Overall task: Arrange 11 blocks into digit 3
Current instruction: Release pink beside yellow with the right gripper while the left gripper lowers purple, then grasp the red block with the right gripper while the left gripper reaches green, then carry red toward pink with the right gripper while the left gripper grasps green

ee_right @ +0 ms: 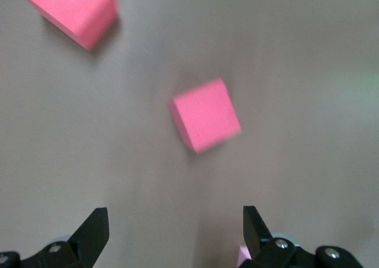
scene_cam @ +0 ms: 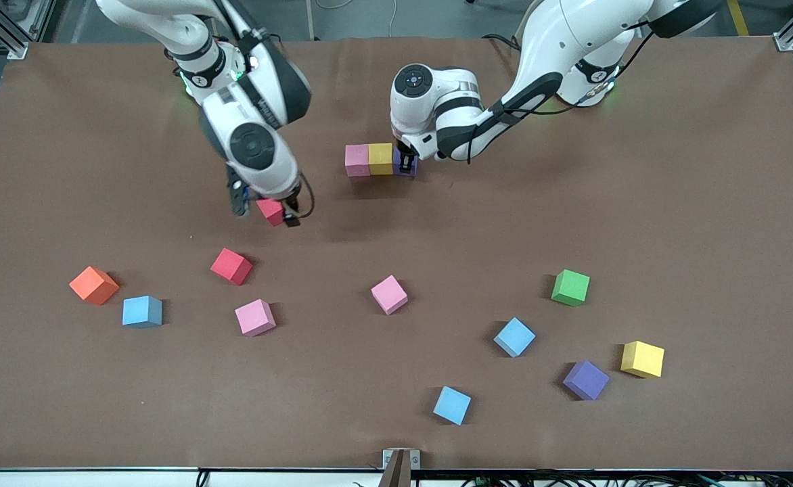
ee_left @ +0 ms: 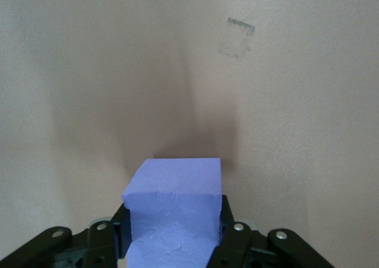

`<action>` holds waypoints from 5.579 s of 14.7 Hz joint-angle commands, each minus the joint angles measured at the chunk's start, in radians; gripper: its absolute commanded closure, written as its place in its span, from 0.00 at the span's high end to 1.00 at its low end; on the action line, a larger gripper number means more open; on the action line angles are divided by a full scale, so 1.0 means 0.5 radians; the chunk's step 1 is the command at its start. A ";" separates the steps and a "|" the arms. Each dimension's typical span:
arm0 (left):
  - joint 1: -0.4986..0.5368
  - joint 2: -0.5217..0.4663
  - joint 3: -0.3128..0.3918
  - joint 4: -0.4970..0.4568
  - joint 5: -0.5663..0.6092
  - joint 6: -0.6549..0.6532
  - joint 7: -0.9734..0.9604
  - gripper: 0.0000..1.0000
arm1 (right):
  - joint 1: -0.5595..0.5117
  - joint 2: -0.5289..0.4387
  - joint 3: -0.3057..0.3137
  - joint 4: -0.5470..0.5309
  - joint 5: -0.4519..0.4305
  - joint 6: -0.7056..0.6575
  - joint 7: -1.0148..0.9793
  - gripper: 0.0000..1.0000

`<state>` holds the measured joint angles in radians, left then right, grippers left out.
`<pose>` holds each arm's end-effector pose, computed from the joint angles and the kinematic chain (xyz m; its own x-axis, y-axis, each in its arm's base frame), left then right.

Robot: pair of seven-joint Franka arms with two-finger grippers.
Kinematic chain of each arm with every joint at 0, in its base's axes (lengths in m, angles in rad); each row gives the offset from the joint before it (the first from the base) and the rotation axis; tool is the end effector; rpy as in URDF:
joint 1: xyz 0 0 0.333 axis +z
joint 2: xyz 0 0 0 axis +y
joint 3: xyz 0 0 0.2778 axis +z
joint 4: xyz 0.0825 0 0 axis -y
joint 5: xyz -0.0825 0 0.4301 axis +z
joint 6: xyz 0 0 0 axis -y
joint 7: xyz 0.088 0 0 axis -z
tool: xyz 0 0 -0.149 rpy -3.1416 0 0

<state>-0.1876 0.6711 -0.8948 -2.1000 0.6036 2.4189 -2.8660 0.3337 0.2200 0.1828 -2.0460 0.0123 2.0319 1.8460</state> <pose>0.2384 -0.5326 0.0974 0.1596 0.9858 -0.0529 0.9793 -0.1648 -0.1172 0.4989 0.2874 0.2108 0.2344 -0.9720 0.0148 -0.9461 -0.2245 0.2333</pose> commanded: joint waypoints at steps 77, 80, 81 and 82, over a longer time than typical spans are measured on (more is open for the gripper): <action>1.406 0.023 0.295 0.294 0.336 0.052 5.158 0.97 | -0.054 0.152 0.064 0.008 0.221 0.345 -1.471 0.00; 1.369 0.038 0.326 0.325 0.333 0.083 5.128 0.92 | 0.059 0.204 0.067 0.012 0.218 0.397 -1.828 0.00; 1.363 0.044 0.326 0.356 0.330 0.083 5.125 0.91 | 0.060 0.207 0.067 0.008 0.221 0.446 -1.924 0.00; 1.345 0.057 0.326 0.371 0.327 0.083 5.122 0.91 | 0.063 0.210 0.070 0.008 0.224 0.486 -1.992 0.00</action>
<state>0.5089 0.6857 -0.7414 -1.9461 0.7522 2.4526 -0.2952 0.3558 0.3189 0.2177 -2.0529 0.1149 2.2514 0.9399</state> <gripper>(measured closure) 0.057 0.432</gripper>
